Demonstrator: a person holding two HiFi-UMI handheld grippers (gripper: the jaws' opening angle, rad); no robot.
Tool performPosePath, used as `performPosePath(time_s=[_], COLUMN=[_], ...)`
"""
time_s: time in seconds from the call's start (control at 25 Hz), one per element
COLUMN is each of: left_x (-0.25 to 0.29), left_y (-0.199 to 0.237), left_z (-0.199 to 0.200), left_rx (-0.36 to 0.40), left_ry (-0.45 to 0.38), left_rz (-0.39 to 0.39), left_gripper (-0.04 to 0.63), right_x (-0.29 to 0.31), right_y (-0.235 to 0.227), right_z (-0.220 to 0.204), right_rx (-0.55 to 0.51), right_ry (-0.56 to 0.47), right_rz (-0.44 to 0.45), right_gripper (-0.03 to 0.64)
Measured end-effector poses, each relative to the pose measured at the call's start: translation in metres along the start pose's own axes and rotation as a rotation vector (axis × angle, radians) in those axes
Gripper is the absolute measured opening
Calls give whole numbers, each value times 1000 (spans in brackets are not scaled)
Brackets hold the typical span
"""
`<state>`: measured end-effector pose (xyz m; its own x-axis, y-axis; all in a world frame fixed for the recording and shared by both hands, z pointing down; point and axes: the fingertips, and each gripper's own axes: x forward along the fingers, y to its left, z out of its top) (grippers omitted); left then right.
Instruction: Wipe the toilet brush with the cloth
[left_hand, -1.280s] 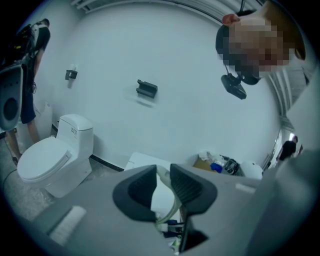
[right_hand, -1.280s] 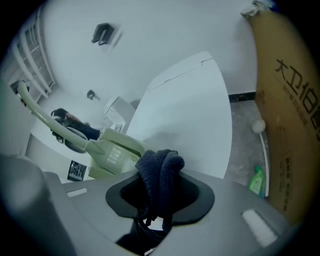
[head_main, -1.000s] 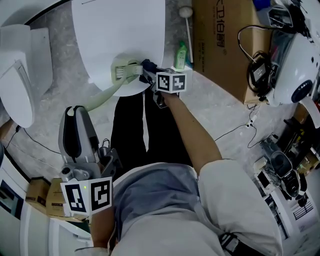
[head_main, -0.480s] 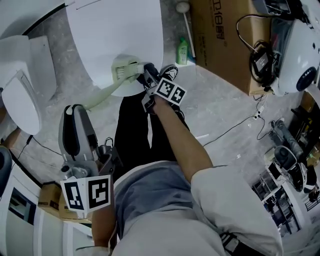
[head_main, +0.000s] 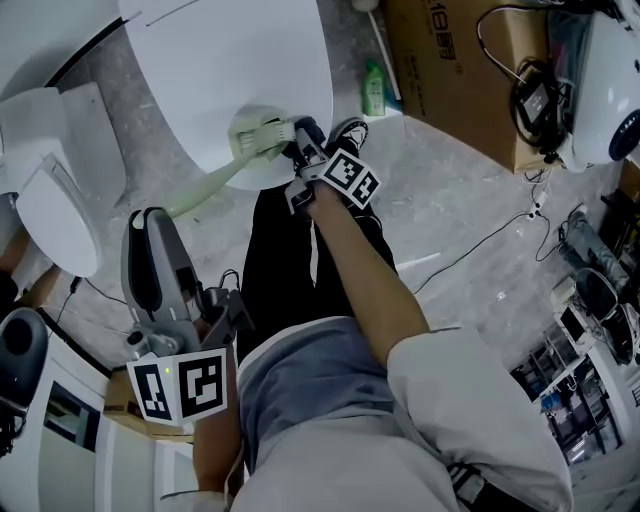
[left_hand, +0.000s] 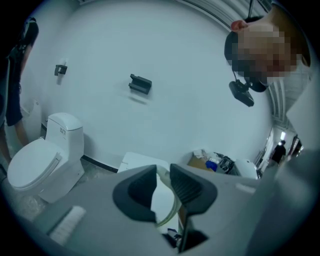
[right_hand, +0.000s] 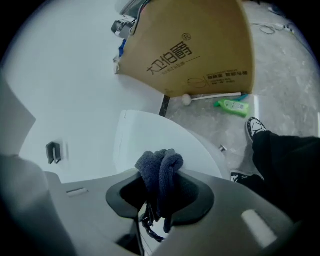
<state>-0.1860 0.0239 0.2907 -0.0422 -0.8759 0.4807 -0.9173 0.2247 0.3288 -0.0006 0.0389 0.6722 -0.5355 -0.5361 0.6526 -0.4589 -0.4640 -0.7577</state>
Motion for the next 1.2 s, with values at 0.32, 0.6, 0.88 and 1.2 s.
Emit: performPosePath(time_s=[0.32,0.6,0.88,1.2], left_x=[5,7,6,5], left_y=[-1,-2,-1,1], left_z=[3,3,2,2], left_rx=[-4,-1,-5,-9], left_ry=[14,8,5,-10], left_rz=[-12,-19,-26,-33], left_gripper=[0,0,0,0], right_x=[-14,-17,-16,-4], right_y=[-15,-20,-17,-8], right_z=[-19,-33,-63,-82], right_rx=[184,216,194,119], right_ry=[-93,-105,-37,18], right_rz=[-26,-56,-53,-49], right_gripper=[98,97,97,97])
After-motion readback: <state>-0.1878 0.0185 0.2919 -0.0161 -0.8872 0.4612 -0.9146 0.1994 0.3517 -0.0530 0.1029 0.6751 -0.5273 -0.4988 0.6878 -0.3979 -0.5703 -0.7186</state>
